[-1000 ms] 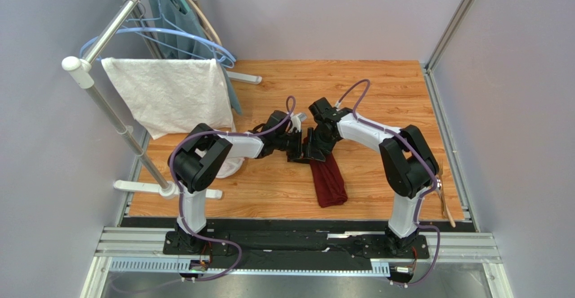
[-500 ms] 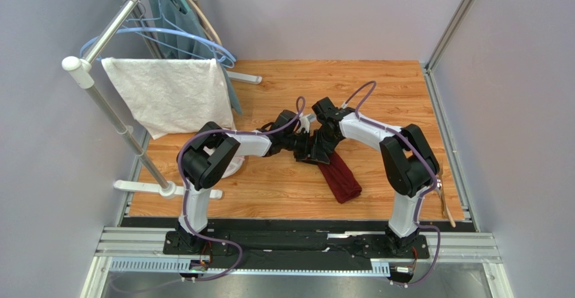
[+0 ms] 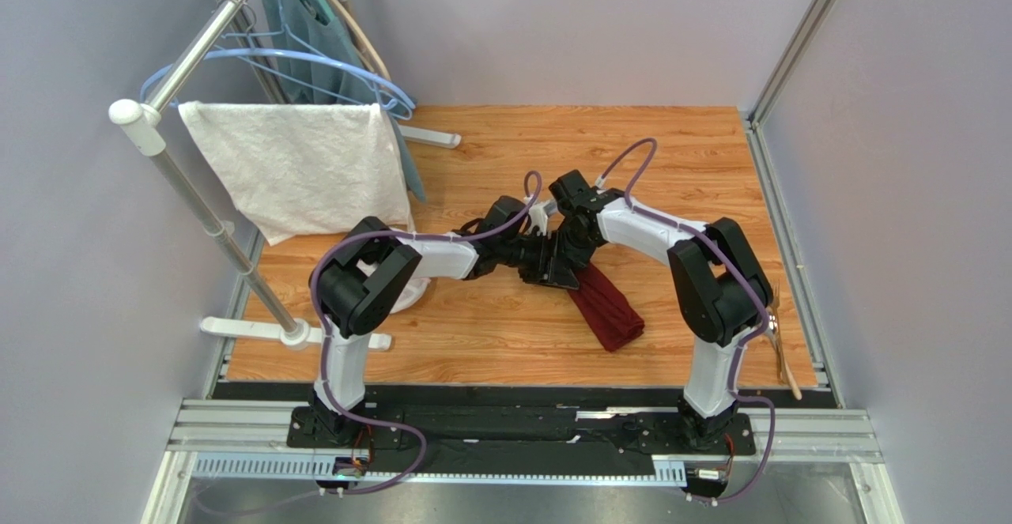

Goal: Fold the napkin into a case and place the utensils inside
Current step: Fold the 2/3-rectangle-folded napkin at the center of the board.

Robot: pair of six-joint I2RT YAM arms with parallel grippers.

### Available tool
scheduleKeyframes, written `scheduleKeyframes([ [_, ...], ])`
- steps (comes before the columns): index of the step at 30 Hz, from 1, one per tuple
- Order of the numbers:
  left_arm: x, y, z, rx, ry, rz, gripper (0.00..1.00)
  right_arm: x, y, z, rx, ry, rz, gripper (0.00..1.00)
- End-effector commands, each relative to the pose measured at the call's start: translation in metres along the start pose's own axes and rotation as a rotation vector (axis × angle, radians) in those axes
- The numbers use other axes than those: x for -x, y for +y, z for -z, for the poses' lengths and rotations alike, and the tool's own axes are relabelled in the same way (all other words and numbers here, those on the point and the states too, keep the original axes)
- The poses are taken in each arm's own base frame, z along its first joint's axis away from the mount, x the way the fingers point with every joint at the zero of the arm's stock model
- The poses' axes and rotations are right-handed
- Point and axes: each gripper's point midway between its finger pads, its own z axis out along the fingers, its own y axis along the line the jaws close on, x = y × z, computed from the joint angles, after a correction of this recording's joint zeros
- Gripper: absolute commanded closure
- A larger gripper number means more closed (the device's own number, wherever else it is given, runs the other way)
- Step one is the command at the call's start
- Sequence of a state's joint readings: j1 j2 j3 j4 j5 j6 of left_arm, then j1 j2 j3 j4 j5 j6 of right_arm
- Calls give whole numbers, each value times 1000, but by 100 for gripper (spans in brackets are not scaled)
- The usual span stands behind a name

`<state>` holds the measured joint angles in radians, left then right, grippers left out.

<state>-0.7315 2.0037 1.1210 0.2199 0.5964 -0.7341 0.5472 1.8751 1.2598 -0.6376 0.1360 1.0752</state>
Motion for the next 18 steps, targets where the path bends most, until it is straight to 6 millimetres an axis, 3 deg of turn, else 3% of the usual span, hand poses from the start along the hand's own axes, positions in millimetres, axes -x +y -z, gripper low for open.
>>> scheduleKeyframes([
  [1, -15, 47, 20, 172, -32, 29, 44, -3, 26, 20, 113, 24, 258, 58],
  [6, -23, 33, 43, 159, -25, 2, 44, 6, 34, 30, 164, 3, 385, 55],
  [11, -26, 22, 83, 139, -83, -3, 55, 10, 34, 30, 217, 26, 515, 52],
  [18, 2, 21, 141, 179, -216, 33, 63, 2, 33, 29, 311, 51, 621, 52],
])
